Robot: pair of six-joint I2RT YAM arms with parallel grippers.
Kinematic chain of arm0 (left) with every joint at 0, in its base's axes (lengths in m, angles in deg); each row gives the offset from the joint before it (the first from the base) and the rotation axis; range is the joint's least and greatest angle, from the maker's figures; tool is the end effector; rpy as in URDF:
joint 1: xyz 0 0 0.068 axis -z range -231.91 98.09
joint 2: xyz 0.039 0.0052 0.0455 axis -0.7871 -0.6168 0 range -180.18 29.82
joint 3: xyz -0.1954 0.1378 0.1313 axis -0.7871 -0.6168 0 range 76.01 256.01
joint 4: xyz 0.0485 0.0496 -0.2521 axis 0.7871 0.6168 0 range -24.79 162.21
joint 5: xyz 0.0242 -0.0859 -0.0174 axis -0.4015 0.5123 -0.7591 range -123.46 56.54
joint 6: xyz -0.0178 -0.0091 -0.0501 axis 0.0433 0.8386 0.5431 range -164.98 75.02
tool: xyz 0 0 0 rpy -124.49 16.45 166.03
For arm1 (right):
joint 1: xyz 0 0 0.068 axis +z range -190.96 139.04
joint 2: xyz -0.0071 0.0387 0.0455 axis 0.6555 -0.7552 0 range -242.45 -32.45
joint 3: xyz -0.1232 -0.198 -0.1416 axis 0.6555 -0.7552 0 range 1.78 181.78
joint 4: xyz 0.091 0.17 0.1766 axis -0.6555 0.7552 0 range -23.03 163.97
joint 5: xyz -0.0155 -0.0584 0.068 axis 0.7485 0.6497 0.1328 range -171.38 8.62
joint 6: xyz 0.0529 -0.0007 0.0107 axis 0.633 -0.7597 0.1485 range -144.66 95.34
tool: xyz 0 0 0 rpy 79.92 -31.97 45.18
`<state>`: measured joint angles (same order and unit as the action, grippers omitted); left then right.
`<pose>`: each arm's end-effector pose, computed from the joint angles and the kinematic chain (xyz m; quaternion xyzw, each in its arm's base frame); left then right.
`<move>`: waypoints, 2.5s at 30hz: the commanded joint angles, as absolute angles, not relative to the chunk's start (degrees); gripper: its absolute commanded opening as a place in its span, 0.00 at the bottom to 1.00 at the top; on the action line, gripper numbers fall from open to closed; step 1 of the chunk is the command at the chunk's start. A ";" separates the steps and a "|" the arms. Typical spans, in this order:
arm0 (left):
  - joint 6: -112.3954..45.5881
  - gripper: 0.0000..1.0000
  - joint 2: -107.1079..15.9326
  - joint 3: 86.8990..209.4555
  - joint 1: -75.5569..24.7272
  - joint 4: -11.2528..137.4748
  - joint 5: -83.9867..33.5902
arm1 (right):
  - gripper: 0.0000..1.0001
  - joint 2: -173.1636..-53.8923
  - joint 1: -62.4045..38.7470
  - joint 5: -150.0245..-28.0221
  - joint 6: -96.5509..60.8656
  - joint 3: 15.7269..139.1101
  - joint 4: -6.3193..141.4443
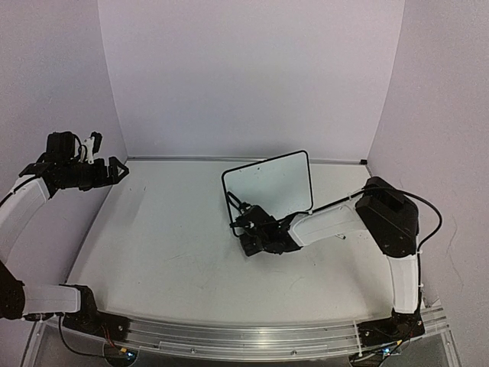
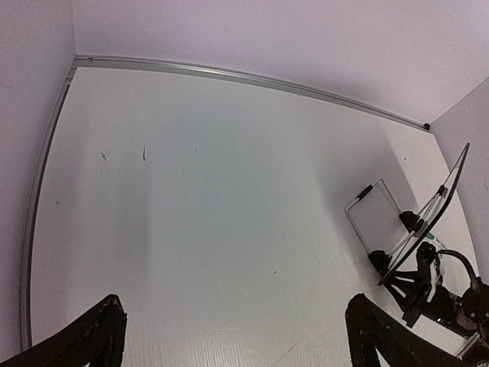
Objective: Write a sentence on the whiteboard
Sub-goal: Move the whiteboard to the center of the board, then pick up the whiteboard marker from the center of the board.
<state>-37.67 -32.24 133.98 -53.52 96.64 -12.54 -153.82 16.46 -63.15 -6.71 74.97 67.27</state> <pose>0.2326 -0.0063 0.3268 0.0149 0.8781 -0.1836 0.4415 0.2448 0.3622 0.1155 -0.2589 0.8880 0.0966 0.3675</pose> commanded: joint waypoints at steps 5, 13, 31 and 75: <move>-37.78 0.99 -32.32 134.47 -53.67 95.69 -12.72 | 0.00 -158.21 22.28 -62.75 0.75 82.69 74.07; -37.69 1.00 -32.29 134.43 -53.67 95.75 -12.66 | 0.33 -155.59 24.33 -65.26 1.29 81.90 74.35; -37.40 0.99 -32.72 134.11 -53.67 95.54 -10.91 | 0.75 -123.43 15.70 -69.44 -6.58 62.61 85.10; -36.90 1.00 -34.05 133.81 -53.41 94.81 -6.37 | 0.36 -139.86 -22.02 -90.66 -20.61 67.03 94.30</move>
<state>-37.41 -33.79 133.96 -53.50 96.63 -7.86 -139.29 -22.63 -90.74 -20.10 65.92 92.59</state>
